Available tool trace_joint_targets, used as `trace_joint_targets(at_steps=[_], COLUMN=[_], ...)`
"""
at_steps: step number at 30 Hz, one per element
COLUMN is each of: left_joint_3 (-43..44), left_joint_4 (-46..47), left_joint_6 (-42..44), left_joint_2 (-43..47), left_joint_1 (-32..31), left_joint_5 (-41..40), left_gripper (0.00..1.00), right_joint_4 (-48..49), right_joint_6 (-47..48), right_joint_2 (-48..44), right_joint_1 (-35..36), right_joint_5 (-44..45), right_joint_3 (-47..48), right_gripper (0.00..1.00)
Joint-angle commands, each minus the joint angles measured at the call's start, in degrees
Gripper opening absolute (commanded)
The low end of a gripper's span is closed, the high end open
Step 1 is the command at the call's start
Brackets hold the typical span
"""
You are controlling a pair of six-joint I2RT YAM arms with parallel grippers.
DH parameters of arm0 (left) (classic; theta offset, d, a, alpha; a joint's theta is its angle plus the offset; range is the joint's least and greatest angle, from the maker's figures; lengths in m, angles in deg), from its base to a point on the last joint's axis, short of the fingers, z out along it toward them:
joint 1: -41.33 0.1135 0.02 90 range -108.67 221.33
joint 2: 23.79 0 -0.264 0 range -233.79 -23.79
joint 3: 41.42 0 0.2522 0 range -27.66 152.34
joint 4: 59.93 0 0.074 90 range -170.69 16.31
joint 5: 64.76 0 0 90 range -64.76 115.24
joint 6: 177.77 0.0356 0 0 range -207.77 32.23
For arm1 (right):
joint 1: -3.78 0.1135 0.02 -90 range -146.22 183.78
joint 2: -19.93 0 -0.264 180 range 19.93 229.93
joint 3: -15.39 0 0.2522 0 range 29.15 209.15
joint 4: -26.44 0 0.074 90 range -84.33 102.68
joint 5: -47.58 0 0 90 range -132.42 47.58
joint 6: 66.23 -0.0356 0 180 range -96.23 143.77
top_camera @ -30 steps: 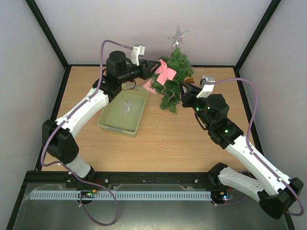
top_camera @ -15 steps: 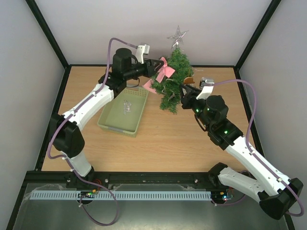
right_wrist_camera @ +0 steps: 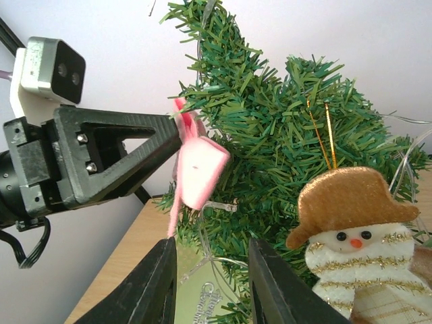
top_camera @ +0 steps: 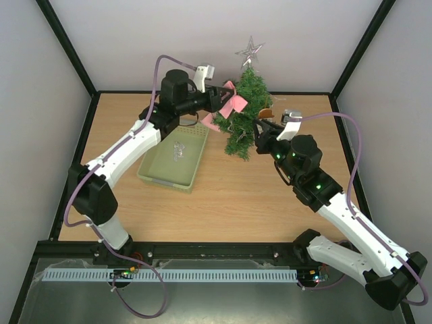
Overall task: Decorate the small christmas tree
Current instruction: Place the decoration item on the Christmas tree.
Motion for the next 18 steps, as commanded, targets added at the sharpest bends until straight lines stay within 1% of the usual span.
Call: trace_joint_targets(at_steps=[1,7,12,18], left_joint_3=[2.34,2.1,1.99,2.03], left_joint_4=[-0.7,-2.04,-2.44,-4.05], left_joint_6=[2.02,2.97,3.38,3.62], left_joint_2=[3.78,4.28,4.04,4.61], left_joint_1=[-0.3,-0.95,-1.54,-2.15], left_joint_5=[-1.94,-2.85,-2.59,-3.53], left_gripper=[0.4,0.4,0.36,0.35], right_joint_4=[0.47,0.2,0.43,0.04], right_joint_6=[-0.02,-0.34,-0.3,-0.22], right_joint_2=[-1.21,-1.76,-2.16,-2.31], right_joint_1=[-0.26,-0.19,-0.2,-0.21], right_joint_5=[0.37,0.35,0.62,0.33], right_joint_3=[0.06,-0.42,-1.07,-1.2], right_gripper=[0.28,0.28,0.27,0.28])
